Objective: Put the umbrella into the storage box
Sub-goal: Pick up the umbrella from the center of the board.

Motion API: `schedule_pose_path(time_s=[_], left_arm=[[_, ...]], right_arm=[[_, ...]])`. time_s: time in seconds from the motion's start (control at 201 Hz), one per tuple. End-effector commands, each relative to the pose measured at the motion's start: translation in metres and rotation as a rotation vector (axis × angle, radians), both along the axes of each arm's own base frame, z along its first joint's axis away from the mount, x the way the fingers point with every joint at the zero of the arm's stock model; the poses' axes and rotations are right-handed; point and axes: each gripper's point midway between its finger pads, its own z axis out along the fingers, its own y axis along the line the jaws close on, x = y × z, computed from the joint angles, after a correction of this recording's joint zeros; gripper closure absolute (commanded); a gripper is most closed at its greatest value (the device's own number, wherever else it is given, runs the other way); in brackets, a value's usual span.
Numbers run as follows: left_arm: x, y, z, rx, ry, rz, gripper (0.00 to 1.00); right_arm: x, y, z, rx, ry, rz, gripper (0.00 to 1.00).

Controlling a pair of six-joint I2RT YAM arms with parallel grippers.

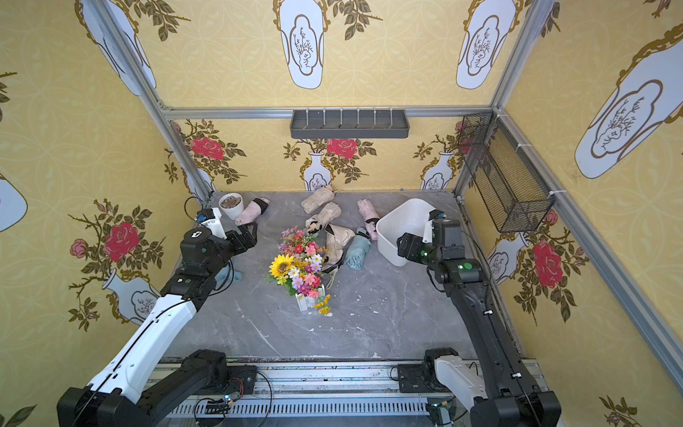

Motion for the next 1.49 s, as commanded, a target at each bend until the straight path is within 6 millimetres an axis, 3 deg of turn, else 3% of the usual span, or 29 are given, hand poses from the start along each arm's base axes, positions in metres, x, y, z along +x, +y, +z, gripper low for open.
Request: schedule_pose_path(time_s=[0.0,0.309,0.468,0.836,0.971,1.135,1.488], left_arm=[[-0.007,-0.009,-0.01,-0.044,0.087,-0.026,0.06],[-0.007,-0.029,-0.022,-0.074,0.178,-0.13,0.06],[-0.014,-0.037,-0.019,-0.093,0.167,-0.179,0.06],[-0.019,-0.041,-0.032,-0.114,0.188,-0.203,0.06],[-0.017,-0.041,-0.034,-0.118,0.193,-0.201,0.06],[-0.015,-0.041,-0.034,-0.117,0.193,-0.195,0.06],[-0.014,-0.043,-0.029,-0.124,0.187,-0.205,0.06]], right_arm=[[-0.009,0.022,-0.008,0.107,0.114,-0.009,0.15],[0.01,0.09,-0.039,-0.006,0.237,0.062,0.04],[0.034,0.108,-0.066,-0.02,0.307,0.052,0.03],[0.085,0.123,-0.115,-0.058,0.385,-0.054,0.0],[0.098,0.129,-0.131,-0.049,0.401,-0.075,0.12],[0.103,0.135,-0.152,-0.07,0.432,-0.105,0.16],[0.111,0.138,-0.188,-0.132,0.462,-0.132,0.13]])
